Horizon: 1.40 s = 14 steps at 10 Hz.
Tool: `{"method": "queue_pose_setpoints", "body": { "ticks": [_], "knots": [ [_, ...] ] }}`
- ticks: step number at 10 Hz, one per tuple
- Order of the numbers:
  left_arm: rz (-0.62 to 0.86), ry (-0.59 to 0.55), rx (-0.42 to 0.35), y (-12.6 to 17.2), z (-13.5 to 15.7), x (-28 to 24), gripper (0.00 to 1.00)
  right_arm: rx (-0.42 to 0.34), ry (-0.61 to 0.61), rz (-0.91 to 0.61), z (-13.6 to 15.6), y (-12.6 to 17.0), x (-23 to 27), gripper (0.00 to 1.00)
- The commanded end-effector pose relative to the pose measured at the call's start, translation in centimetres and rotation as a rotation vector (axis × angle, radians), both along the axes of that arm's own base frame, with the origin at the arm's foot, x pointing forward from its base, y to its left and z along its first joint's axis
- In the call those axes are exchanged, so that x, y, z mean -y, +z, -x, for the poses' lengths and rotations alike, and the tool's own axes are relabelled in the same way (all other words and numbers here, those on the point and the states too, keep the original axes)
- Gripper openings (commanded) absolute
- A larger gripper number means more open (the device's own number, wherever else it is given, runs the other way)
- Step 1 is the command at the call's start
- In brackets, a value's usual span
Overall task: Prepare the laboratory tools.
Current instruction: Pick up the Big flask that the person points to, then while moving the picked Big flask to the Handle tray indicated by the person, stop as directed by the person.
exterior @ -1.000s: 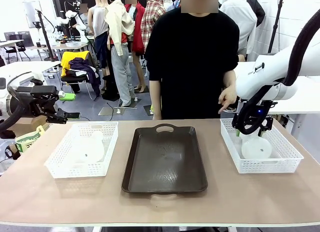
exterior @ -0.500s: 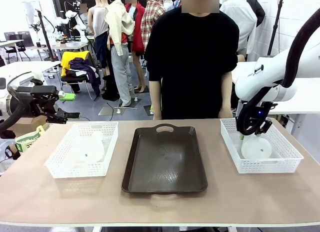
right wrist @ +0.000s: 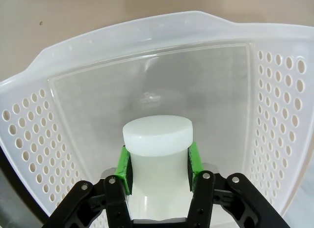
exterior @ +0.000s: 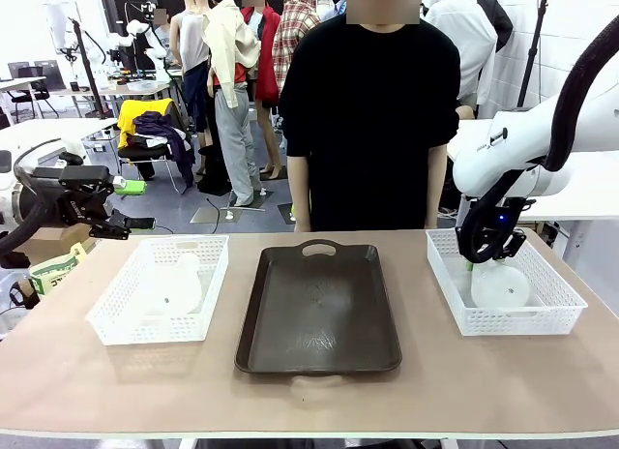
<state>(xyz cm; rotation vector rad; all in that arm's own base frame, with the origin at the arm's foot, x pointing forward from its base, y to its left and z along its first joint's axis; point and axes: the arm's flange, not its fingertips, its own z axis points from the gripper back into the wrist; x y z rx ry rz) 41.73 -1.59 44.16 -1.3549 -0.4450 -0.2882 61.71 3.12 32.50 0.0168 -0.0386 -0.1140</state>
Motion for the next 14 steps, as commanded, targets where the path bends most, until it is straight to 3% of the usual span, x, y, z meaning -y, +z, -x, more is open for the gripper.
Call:
{"method": "queue_pose_setpoints", "body": {
  "ticks": [1, 14],
  "knots": [
    [-0.002, -0.016, 0.004, 0.19, 0.05, -0.30, 1.00, -0.001, 0.005, -0.009, 0.01, -0.05, -0.08, 0.00],
    [-0.002, -0.016, 0.004, 0.19, 0.05, -0.30, 1.00, -0.001, 0.005, -0.009, 0.01, -0.05, -0.08, 0.00]
  ]
}}
